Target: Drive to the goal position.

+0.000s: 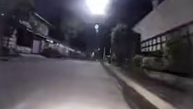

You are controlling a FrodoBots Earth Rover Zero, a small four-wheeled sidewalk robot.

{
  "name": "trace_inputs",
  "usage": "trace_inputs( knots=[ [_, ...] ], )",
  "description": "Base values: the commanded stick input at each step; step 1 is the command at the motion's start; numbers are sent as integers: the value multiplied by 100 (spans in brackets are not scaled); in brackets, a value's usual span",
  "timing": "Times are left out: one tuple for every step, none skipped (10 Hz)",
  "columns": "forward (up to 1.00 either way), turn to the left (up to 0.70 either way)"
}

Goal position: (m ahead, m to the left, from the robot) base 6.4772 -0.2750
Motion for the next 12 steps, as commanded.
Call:
trace_inputs(
  knots=[
    [70, 0],
    [70, 0],
    [70, 0],
    [70, 0],
    [70, 0],
    [70, 0],
    [70, 0],
    [70, 0],
    [70, 0],
    [70, 0],
    [70, 0],
    [70, 0]
  ],
)
